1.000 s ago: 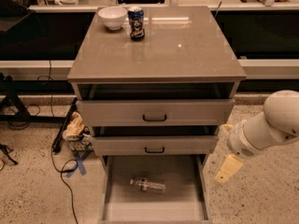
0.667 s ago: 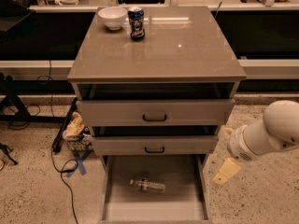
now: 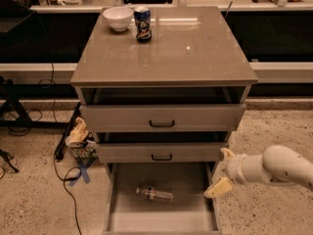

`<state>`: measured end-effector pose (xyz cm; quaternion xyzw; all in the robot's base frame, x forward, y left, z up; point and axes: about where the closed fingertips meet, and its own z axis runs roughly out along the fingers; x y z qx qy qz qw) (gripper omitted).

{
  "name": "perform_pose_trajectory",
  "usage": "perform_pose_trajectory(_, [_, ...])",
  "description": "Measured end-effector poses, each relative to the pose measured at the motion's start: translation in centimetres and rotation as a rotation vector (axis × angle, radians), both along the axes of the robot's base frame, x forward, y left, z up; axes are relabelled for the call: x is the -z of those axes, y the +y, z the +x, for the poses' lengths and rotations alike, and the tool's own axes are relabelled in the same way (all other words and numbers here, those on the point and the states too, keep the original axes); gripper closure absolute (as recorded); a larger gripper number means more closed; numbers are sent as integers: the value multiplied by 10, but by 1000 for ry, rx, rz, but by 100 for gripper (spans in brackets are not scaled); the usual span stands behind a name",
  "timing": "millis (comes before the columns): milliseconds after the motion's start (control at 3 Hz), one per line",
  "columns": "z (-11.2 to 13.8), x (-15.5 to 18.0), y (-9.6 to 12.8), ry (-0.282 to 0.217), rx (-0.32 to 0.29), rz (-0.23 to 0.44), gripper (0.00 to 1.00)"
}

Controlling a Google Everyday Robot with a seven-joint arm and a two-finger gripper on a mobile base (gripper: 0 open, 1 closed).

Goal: Pick water bottle from bottom drawer and place on counter

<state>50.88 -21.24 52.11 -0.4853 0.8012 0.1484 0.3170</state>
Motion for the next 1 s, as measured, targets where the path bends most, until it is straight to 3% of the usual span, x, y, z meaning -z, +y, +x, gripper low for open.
perform_pose_trajectory(333, [-13,43,11,60,-8,44,0])
perform_pose_trajectory(1000, [-20,71,17,81,-18,61,0])
